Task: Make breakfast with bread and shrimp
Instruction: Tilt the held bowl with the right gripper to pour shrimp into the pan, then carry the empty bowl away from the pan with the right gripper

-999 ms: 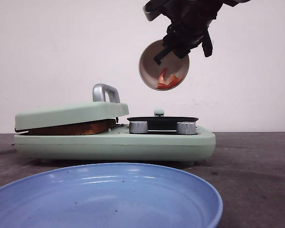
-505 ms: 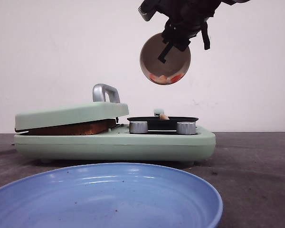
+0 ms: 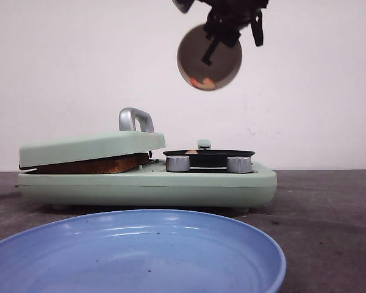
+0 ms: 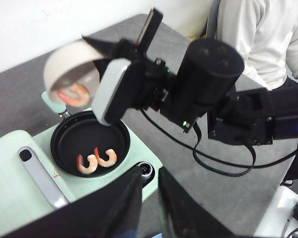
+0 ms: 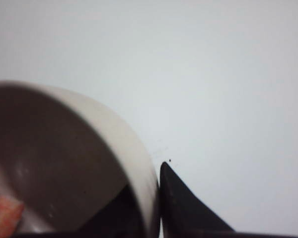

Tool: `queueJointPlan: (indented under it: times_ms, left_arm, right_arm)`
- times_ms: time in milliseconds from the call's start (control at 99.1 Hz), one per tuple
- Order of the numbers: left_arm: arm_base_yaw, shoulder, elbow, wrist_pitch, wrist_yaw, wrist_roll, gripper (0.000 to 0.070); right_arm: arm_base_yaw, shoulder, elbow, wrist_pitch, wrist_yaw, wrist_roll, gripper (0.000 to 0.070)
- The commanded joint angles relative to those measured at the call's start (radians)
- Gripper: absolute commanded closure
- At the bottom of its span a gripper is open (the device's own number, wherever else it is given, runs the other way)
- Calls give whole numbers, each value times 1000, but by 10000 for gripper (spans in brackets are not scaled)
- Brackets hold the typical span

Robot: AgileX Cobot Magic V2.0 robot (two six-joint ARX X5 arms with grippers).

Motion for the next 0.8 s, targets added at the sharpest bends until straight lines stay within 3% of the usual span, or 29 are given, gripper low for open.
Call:
queueJointPlan:
  times_ms: [0, 474, 616, 716, 787]
  left_arm:
    - [-10, 3, 24, 4, 1, 10, 700]
    - [-12, 3, 24, -18, 1, 10, 700]
    - [-18, 3, 24, -34, 0, 11, 700]
    - [-18, 3, 24, -43, 0, 14, 700]
    - [-22, 3, 24, -43, 0, 14, 700]
  right_arm:
    - [9, 16, 32, 4, 9, -11, 700]
    - [7, 16, 34, -11, 90, -38, 700]
    - [-3, 1, 37, -83, 183, 150, 691]
    - [-47, -50, 53, -314, 174, 411, 692]
    - [-97, -89, 67, -475, 117, 607, 692]
